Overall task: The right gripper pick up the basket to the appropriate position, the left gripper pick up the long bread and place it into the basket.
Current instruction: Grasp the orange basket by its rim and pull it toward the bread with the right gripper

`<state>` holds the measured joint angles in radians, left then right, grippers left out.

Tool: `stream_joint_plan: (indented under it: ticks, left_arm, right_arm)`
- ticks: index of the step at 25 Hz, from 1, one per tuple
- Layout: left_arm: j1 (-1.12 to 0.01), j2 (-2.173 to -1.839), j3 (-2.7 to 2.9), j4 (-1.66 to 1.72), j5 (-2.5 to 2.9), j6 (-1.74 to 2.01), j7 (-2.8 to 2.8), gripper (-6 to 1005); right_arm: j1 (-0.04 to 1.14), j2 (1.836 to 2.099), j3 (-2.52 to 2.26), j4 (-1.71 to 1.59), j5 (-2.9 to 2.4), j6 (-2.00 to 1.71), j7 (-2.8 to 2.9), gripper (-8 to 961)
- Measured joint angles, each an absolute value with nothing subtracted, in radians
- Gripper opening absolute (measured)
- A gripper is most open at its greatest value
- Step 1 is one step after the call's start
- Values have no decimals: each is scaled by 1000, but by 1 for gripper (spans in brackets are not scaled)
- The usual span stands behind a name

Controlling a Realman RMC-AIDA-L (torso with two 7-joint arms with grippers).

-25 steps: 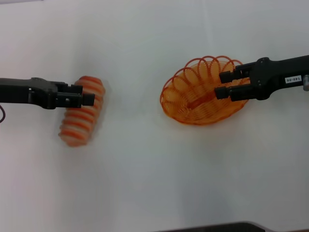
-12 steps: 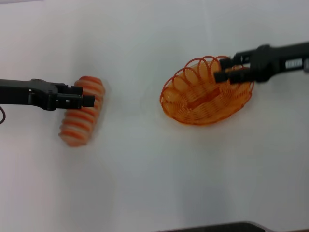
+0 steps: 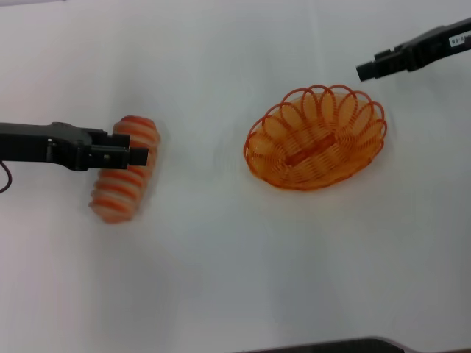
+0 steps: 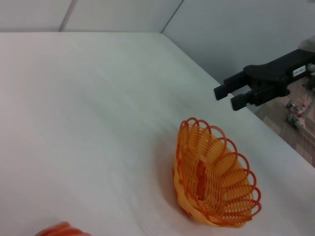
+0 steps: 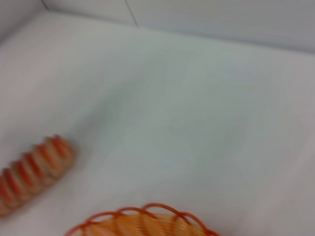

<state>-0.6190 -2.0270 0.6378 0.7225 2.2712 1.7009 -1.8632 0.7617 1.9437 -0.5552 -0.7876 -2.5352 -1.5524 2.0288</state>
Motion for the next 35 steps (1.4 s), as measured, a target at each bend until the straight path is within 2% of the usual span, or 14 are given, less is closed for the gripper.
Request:
stream_joint_plan:
  ticks: [22, 24, 35]
  left_arm:
    - [-606, -2033, 639, 722, 2278, 1704, -1866, 656]
    - [-605, -2034, 638, 722, 2276, 1704, -1865, 656]
    - [-604, -2034, 635, 722, 2277, 1704, -1864, 656]
  right_arm:
    - [796, 1979, -730, -662, -2648, -1361, 2131, 607]
    - [797, 1981, -731, -660, -2653, -1358, 2130, 419]
    - [798, 1982, -729, -661, -2653, -1367, 2131, 178]
